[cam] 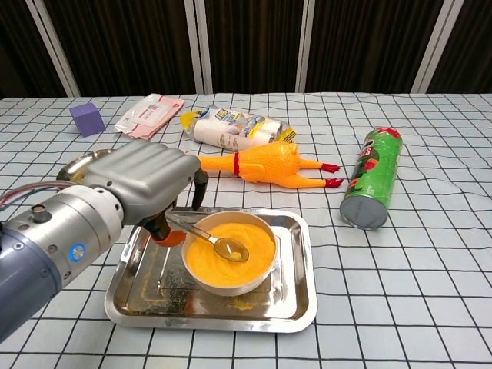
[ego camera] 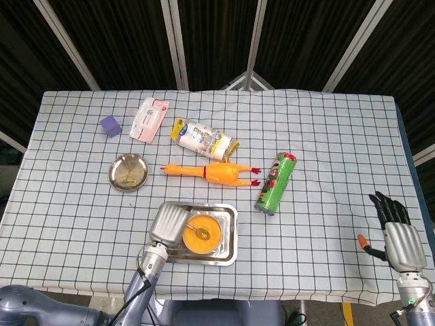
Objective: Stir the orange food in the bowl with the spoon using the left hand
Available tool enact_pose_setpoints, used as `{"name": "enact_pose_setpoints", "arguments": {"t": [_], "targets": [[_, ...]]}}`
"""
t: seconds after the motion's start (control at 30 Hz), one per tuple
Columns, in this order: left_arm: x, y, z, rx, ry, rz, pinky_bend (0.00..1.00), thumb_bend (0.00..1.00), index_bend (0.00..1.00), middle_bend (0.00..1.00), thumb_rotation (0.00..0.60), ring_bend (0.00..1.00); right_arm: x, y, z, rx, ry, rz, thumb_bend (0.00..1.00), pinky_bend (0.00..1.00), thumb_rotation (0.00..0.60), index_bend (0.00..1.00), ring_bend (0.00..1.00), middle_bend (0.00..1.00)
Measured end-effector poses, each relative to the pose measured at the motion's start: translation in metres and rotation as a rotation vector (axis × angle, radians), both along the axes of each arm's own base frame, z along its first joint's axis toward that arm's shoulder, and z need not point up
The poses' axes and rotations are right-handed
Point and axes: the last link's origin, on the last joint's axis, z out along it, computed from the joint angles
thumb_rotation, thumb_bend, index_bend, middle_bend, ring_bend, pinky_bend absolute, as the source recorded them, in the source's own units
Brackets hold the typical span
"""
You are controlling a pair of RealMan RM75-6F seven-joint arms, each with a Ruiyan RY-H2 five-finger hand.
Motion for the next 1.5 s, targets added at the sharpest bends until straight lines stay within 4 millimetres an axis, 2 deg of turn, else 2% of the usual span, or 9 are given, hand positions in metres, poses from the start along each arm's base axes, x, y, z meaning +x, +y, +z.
{"name": "enact_pose_setpoints", "arguments": {"t": [0.3, 0.47, 0.7, 0.8, 0.9, 1.07, 1.17, 1.33, 1.5], "targets": [[-0.016, 0.0, 0.033, 0.048, -0.08, 0.015, 0.88, 0.32, 0.37, 0.9, 0.6, 0.88, -0.001, 0.0, 0.001, 0.002, -0.001, -0.001, 0.37, 0.0, 0.6, 0.0, 0.0, 0.0], [-0.045, -0.002, 0.066, 0.105, -0.125, 0.028, 0.73, 0.31, 0.33, 0.7, 0.6, 0.7, 0.0, 0.001, 0.0, 0.004, 0.008, 0.006, 0.37, 0.0, 0.6, 0.0, 0.0, 0.0], [-0.099, -0.019, 0.107, 0.158, -0.164, 0.076, 0.37, 0.22, 0.14, 0.28, 0.6, 0.35, 0.002, 0.002, -0.001, 0.006, 0.02, 0.015, 0.37, 0.0, 0.6, 0.0, 0.0, 0.0], [-0.122, -0.03, 0.118, 0.17, -0.17, 0.096, 0.33, 0.19, 0.12, 0.25, 0.6, 0.33, 0.002, 0.002, -0.002, 0.006, 0.021, 0.014, 0.37, 0.0, 0.6, 0.0, 0.0, 0.0], [-0.141, -0.039, 0.125, 0.181, -0.182, 0.116, 0.34, 0.19, 0.12, 0.28, 0.6, 0.34, 0.002, 0.002, -0.002, 0.005, 0.022, 0.013, 0.37, 0.0, 0.6, 0.0, 0.0, 0.0], [-0.161, -0.044, 0.132, 0.18, -0.182, 0.142, 0.58, 0.19, 0.15, 0.56, 0.6, 0.56, 0.002, 0.002, -0.003, 0.006, 0.023, 0.012, 0.37, 0.0, 0.6, 0.0, 0.0, 0.0], [-0.152, -0.038, 0.128, 0.147, -0.19, 0.134, 0.7, 0.21, 0.22, 0.69, 0.6, 0.67, 0.003, 0.002, -0.003, 0.006, 0.024, 0.012, 0.37, 0.0, 0.6, 0.0, 0.0, 0.0], [-0.129, -0.023, 0.114, 0.07, -0.15, 0.107, 0.84, 0.34, 0.34, 0.88, 0.6, 0.83, 0.002, 0.002, -0.003, 0.004, 0.019, 0.01, 0.37, 0.0, 0.6, 0.0, 0.0, 0.0], [-0.095, -0.003, 0.092, 0.004, -0.118, 0.068, 0.89, 0.42, 0.43, 0.96, 0.6, 0.9, 0.001, 0.001, -0.002, 0.006, 0.014, 0.009, 0.37, 0.0, 0.6, 0.0, 0.0, 0.0]]}}
